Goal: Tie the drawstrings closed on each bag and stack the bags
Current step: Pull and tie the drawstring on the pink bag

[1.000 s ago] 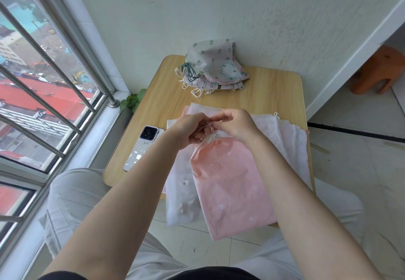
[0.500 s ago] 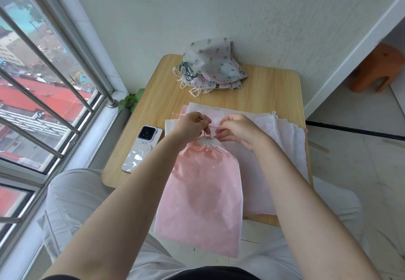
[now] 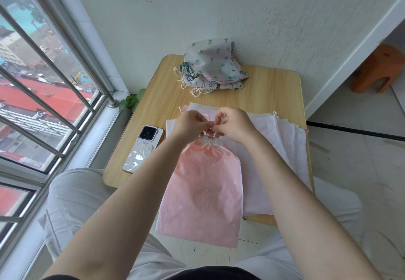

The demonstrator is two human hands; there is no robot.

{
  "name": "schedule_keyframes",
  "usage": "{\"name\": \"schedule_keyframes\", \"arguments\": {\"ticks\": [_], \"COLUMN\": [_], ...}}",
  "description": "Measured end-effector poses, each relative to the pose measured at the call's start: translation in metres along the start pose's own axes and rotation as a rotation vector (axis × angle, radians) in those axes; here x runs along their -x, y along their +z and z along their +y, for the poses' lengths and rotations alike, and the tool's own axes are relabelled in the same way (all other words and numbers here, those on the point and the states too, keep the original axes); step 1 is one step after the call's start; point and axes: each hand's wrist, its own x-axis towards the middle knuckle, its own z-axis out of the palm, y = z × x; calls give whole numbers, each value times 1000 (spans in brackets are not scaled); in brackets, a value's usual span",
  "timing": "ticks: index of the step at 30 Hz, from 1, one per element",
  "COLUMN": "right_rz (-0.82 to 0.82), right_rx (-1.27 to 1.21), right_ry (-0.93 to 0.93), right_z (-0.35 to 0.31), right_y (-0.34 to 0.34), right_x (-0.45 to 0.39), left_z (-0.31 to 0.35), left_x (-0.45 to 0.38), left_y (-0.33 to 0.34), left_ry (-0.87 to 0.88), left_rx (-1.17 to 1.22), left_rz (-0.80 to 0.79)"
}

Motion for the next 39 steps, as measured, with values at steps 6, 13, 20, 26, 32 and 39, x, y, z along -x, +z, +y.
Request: {"name": "schedule_keyframes", "arguments": {"ticks": [6, 13, 20, 26, 32, 39], "right_rz": [69, 76, -7, -34, -148, -206], "right_rx": [158, 286, 438, 262, -206, -496], "right_ry": [-34, -111, -153, -109, 116, 249], "right_z": [1, -1, 2, 5, 8, 12], "right_y": [4, 7, 5, 2, -4, -4], "right_x": [-1, -1, -3, -6, -5, -6], "left_z": [14, 16, 13, 8, 6, 2], "left_x": [9, 8, 10, 8, 9, 11], "left_y": [-11, -10, -4, -5, -6, 4], "left_ry": [-107, -104, -8, 6, 53, 202], "left_rx": [-1, -89, -93, -75, -54, -117], "left_rz": [-89, -14, 28, 24, 12, 179]}}
